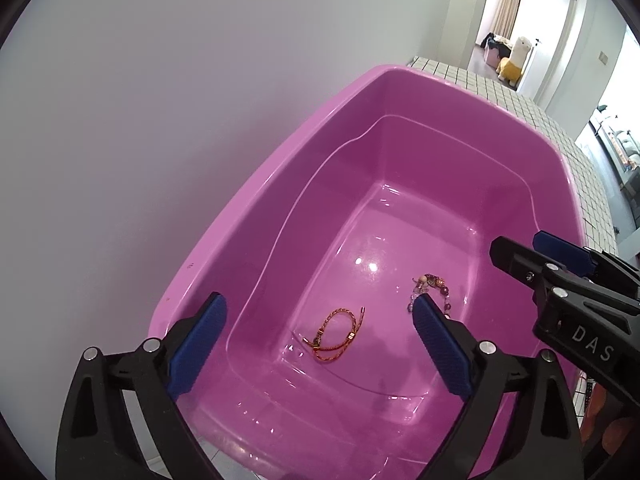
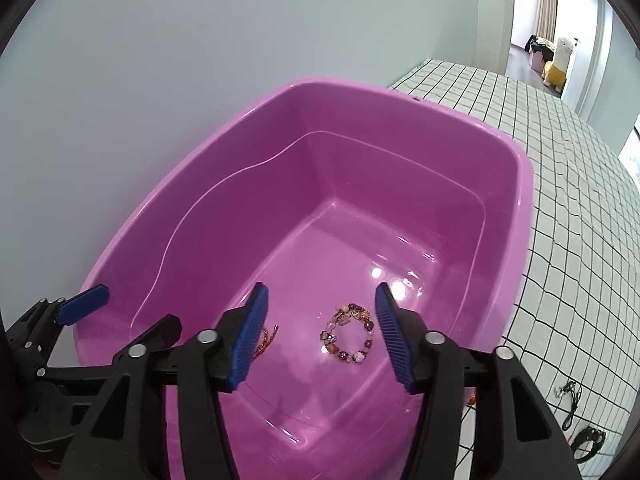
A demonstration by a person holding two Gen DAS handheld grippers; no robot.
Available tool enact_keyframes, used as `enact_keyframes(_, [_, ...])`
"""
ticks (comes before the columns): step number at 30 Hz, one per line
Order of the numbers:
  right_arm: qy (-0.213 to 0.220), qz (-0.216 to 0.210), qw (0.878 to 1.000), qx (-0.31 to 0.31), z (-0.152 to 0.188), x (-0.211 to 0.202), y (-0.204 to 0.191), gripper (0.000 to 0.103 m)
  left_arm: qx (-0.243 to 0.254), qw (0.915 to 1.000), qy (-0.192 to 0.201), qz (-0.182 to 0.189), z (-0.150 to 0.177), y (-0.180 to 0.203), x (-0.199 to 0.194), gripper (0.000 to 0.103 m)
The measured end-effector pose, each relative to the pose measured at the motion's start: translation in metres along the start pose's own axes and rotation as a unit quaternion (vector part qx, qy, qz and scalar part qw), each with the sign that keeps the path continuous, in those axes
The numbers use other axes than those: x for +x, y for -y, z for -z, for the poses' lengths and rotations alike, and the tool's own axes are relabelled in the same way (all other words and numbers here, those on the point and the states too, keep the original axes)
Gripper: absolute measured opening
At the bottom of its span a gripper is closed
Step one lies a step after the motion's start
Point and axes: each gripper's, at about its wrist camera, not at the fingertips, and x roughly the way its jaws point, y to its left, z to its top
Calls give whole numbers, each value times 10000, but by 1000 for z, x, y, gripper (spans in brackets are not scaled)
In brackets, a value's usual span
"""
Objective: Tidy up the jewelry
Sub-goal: 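Open both tools to drop the bracelets into the pink tub, then move both tools back from the tub toward the remaining jewelry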
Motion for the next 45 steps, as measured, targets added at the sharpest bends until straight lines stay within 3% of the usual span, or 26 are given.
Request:
enact_keyframes(19, [389,212,9984,340,39,-53,2,64,179,9994,210,207,30,-5,-45,96])
enact_keyframes(30, [704,535,9933,741,95,-99,17,64,574,9962,350,561,61,17,-72,97])
enact_keyframes(40, [760,1002,9833,1316,151,-136,48,64,1325,9842,629,989,84,56,-98,96])
enact_keyframes(45, [820,1191,9773,1550,187,-158,67,64,1455,9808,699,1095,101,70,-106,97])
